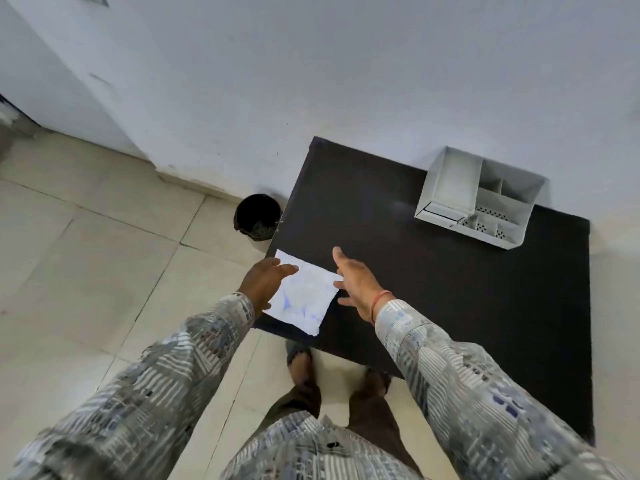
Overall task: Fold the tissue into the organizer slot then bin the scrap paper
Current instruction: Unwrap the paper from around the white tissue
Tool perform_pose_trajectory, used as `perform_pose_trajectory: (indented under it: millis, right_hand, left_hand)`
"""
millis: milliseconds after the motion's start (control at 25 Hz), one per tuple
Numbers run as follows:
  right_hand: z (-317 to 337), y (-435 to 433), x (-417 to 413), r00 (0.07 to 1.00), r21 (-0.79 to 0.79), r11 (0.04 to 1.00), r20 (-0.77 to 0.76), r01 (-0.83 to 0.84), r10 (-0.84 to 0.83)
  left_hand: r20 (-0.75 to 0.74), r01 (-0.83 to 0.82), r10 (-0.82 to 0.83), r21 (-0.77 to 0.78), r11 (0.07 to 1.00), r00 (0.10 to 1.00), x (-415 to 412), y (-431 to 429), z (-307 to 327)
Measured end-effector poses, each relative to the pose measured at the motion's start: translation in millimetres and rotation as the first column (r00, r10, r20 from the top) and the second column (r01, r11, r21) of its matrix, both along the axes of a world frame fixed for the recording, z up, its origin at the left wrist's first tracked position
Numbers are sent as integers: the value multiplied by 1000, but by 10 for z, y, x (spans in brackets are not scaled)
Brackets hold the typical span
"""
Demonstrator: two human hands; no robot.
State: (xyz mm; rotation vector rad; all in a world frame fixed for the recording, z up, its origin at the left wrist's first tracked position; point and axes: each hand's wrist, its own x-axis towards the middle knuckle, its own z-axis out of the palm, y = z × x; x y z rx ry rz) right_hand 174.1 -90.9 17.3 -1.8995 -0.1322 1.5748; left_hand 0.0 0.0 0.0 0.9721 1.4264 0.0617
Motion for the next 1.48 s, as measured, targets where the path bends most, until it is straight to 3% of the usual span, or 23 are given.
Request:
perform_pose_trajectory:
  millis: [120, 240, 360, 440, 480, 520, 560, 600, 680, 720, 760, 880, 920, 1000, 1120, 1240, 1400, 1480]
  right_hand:
    - [-372, 30, -31, 998, -156, 986, 53, 51, -43]
    - [-556, 0, -158, 982, -286, 952, -119, 109, -148]
    - [-609, 21, -284, 959, -264, 951, -189, 159, -213]
    - [-583, 35, -323, 992, -116, 987, -34, 113, -118]
    - [-503, 46, -290, 991, -31, 999, 133, -11, 15]
    - [-385, 37, -231, 928, 20, 980, 326, -199, 181]
    - [-223, 15, -168, 781, 12, 918, 529, -397, 331]
    - [-40, -19, -104, 575, -31, 825, 703, -564, 419]
    - [313, -129, 9, 203, -163, 635, 863, -755, 463]
    - [466, -185, 68, 114, -207, 573, 874, -793, 473]
    - [578, -252, 151, 113, -215, 563, 864, -798, 491]
    - [840, -500, 507, 453, -13, 806, 822, -592, 346]
    - [888, -595, 636, 479, 35, 856, 841, -516, 254]
    - [976, -766, 805, 411, 12, 889, 890, -458, 199]
    - [1108, -931, 947, 442, -26, 899, 865, -436, 239]
    - [1214, -1074, 1073, 485, 66, 914, 861, -401, 151]
    - [1348, -1299, 1262, 384, 6, 893, 904, -450, 188]
    - [1467, -1415, 1352, 434, 55, 893, 886, -446, 162]
  left_hand:
    - [-58, -3, -2, -84, 996, 998, -16, -26, -167]
    - [-66, -7, -1, -133, 991, 998, -21, -123, -279]
    - [-71, -11, 1, -146, 989, 997, -22, -97, -330]
    - [-57, -37, 26, -210, 977, 998, -15, -43, -200]
    - [-29, -53, 47, -263, 963, 998, 6, -4, -110]
    - [11, -66, 74, -331, 941, 997, 38, 39, -21]
    - [70, -64, 101, -407, 911, 992, 97, 86, 71]
    - [146, -45, 128, -469, 882, 981, 177, 121, 165]
    - [304, 12, 168, -511, 859, 938, 396, 114, 325]
    - [356, 32, 168, -495, 868, 919, 523, 80, 398]
    - [375, 41, 151, -457, 888, 915, 652, 38, 467]
    - [426, 45, 102, -322, 946, 899, 933, -84, 591]
    - [473, 68, 83, -294, 954, 877, 1005, -121, 644]
    - [545, 118, 37, -246, 962, 838, 1134, -188, 744]
    - [583, 190, -56, -170, 967, 810, 1332, -330, 919]
    - [584, 205, -125, -73, 976, 802, 1517, -496, 1133]
    - [578, 230, -211, 42, 972, 789, 1765, -757, 1331]
    - [566, 219, -213, 59, 974, 796, 1873, -861, 1380]
